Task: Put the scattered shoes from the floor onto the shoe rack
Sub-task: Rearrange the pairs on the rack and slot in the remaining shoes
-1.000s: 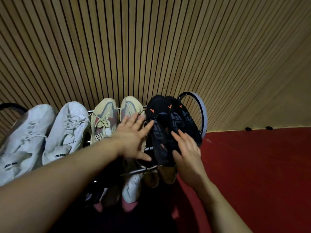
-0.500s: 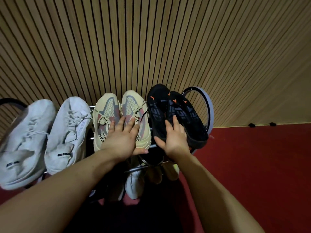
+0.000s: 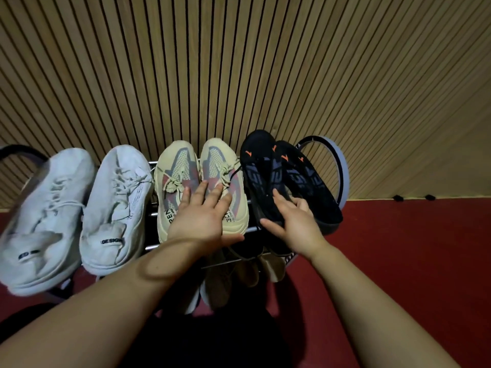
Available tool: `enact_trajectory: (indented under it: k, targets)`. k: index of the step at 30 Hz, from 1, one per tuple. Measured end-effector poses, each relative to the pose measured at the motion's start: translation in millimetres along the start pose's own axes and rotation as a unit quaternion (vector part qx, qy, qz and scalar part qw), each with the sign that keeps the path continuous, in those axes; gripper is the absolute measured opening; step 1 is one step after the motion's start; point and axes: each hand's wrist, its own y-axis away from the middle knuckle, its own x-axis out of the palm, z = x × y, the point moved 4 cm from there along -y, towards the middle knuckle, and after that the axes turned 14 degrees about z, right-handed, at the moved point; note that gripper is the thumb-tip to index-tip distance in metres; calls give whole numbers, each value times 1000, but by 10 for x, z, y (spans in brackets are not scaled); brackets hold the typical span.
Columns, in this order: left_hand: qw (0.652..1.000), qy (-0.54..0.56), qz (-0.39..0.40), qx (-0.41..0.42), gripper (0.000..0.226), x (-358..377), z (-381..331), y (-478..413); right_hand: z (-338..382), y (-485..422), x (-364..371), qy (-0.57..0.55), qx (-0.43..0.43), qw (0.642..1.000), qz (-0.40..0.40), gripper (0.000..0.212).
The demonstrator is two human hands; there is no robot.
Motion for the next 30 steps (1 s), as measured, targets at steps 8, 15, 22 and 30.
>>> enact_trajectory:
  k: [8,15,22,30]
  targets:
    - [999,-25,21,6,100,-20,-22,-41,141,-106,-151,184,99,959,194,94]
    - [998,-16,42,49,95,-115,131,-21,252,-311,-300,5,96,993,70,68]
    - [999,-37,19,17,96,-53,163,17,144,-212,-102,78,91,992,33,58]
    - [998,-35,36,30,97,-52,170,-15,140,-208,-54,129,104,985,45,57]
